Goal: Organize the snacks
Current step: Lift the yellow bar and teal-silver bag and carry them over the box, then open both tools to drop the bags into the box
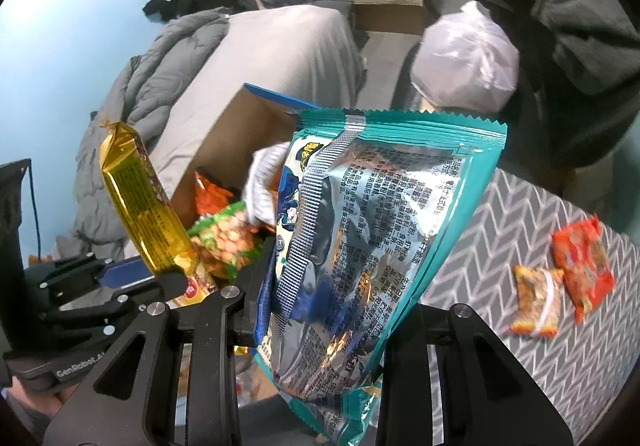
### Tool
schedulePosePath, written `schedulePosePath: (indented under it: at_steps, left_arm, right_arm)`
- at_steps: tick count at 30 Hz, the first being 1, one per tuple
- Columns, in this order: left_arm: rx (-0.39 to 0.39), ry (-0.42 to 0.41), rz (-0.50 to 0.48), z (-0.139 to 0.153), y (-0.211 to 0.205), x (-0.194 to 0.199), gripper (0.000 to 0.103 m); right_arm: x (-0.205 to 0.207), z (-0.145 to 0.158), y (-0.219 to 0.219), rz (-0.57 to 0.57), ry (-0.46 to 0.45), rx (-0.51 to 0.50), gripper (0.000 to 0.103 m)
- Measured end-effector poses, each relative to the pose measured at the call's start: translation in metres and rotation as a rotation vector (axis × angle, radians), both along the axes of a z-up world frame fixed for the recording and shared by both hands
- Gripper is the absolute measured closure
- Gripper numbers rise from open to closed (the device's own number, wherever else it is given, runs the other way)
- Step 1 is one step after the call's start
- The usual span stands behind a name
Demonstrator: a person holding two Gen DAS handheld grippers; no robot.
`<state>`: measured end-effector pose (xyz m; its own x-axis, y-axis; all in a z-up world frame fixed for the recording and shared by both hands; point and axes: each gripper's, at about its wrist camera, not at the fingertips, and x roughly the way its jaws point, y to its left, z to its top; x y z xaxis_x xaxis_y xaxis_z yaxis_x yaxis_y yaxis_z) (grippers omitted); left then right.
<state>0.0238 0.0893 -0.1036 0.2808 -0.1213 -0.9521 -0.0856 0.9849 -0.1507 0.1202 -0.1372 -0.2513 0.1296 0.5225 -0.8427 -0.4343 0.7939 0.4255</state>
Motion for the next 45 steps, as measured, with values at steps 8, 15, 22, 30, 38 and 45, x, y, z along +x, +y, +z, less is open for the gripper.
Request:
schedulePosePath:
  at_steps: [8,15,22,30,38,45]
  left_arm:
    - [0.043,0.002,0.039,-0.006,0.042,0.012,0.075]
    - [0.052,0.027,0.05,-0.029,0.061,0.028,0.074]
    - [0.059,0.073,0.051,-0.054,0.07,0.038,0.074]
    - [0.083,0.061,0.054,-0.064,0.074,0.042,0.068]
    - [0.096,0.018,0.11,-0.053,0.08,0.037,0.041]
    - [0.094,0.019,0.129,-0.044,0.077,0.03,0.039]
  right_arm:
    - [0.011,-0.005,0.046,0.036,0.019,0.019,0.074]
    - [0.015,-0.025,0.084,0.076,0.06,-0.002,0.074]
    - [0.021,-0.046,0.108,0.091,0.102,-0.044,0.073]
    - [0.029,-0.062,0.121,0.072,0.128,-0.104,0.059]
    - [0.029,-0.044,0.116,0.021,0.057,-0.116,0.032]
    - [0.023,-0.025,0.105,0.018,0.009,-0.12,0.031]
